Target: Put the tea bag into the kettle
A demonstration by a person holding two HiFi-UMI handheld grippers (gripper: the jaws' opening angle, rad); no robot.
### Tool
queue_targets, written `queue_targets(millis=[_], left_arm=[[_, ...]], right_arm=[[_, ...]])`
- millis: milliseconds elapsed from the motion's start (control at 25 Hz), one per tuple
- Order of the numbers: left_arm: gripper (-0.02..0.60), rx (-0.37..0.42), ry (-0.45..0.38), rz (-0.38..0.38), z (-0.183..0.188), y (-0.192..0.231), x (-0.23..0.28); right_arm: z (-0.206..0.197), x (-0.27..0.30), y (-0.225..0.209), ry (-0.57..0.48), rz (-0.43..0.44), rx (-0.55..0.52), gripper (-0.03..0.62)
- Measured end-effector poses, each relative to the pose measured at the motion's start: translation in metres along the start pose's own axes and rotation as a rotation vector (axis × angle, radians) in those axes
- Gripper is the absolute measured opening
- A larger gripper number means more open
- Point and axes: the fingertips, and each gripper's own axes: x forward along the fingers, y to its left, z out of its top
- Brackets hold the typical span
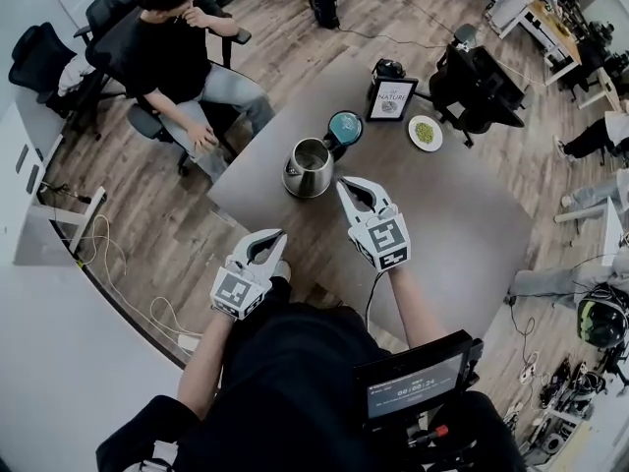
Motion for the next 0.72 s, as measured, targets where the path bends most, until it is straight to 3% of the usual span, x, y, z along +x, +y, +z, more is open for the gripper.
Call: queue_targets(millis=[400, 720], left_arm=[[0.003, -0.002, -0.052, -0.045, 0.037, -0.087, 0.041], [0.003, 0.011, -0.028, -0.061, 0.033, -0.161, 0.064]], right_arm=[[0.019, -0.113, 0.002, -0.18, -0.011, 0.04, 0.006], [0.016, -0.195, -0.004, -0.37, 0.017, 0.058, 0.006]])
